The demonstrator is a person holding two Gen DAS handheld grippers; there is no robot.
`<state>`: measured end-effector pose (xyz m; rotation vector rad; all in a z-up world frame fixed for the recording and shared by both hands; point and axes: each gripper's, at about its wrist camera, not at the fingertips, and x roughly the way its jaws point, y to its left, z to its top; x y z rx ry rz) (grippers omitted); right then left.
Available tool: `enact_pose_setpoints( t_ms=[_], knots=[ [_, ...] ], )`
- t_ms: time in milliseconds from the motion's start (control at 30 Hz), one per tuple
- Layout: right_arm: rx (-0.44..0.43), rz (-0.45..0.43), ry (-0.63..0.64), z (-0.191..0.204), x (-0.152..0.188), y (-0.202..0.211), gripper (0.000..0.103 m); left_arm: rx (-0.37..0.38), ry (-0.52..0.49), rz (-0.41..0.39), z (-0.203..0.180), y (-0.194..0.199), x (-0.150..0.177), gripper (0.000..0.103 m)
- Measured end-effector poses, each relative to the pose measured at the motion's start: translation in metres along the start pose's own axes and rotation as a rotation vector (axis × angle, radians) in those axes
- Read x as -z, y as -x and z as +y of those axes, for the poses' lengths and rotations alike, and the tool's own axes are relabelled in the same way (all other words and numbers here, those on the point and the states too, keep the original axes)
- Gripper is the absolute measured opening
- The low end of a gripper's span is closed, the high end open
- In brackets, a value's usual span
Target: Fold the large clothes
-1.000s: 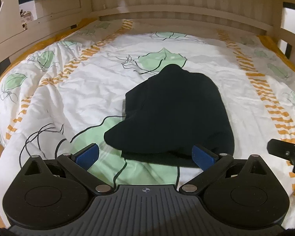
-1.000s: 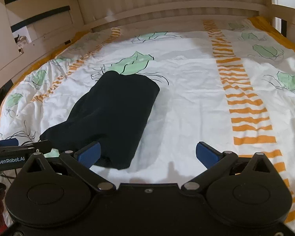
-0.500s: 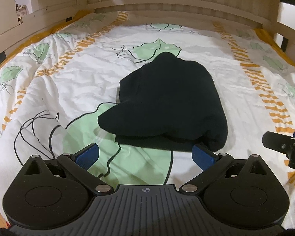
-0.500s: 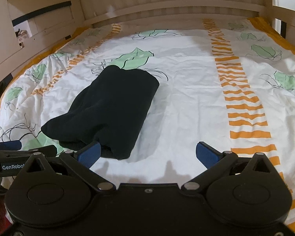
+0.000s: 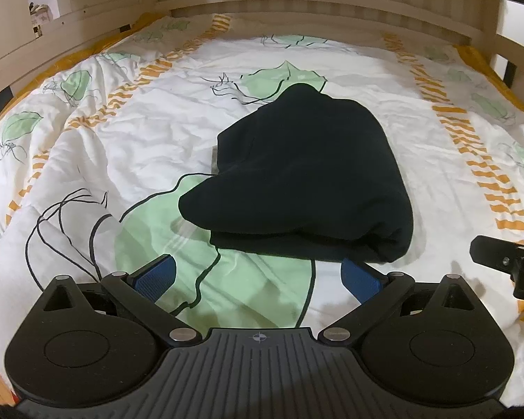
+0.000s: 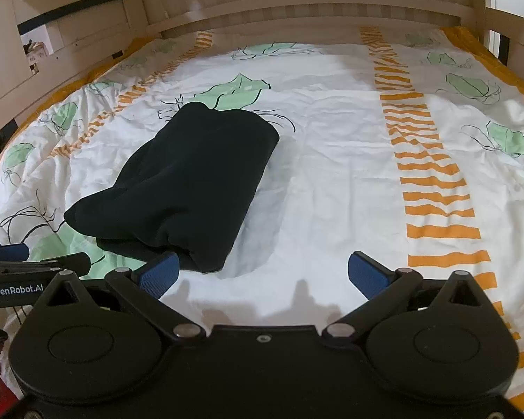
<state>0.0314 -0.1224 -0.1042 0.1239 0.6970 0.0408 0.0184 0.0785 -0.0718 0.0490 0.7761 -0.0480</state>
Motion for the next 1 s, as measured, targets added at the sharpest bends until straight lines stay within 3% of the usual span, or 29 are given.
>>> enact_pose_setpoints(
  t_ms=[1000],
  knots=[
    [-0.018,0.060,0.006,0.000,0.001,-0.019,0.103,0.002,-0.018,0.019,-0.004,-0.013,0.000,0.102]
  ],
)
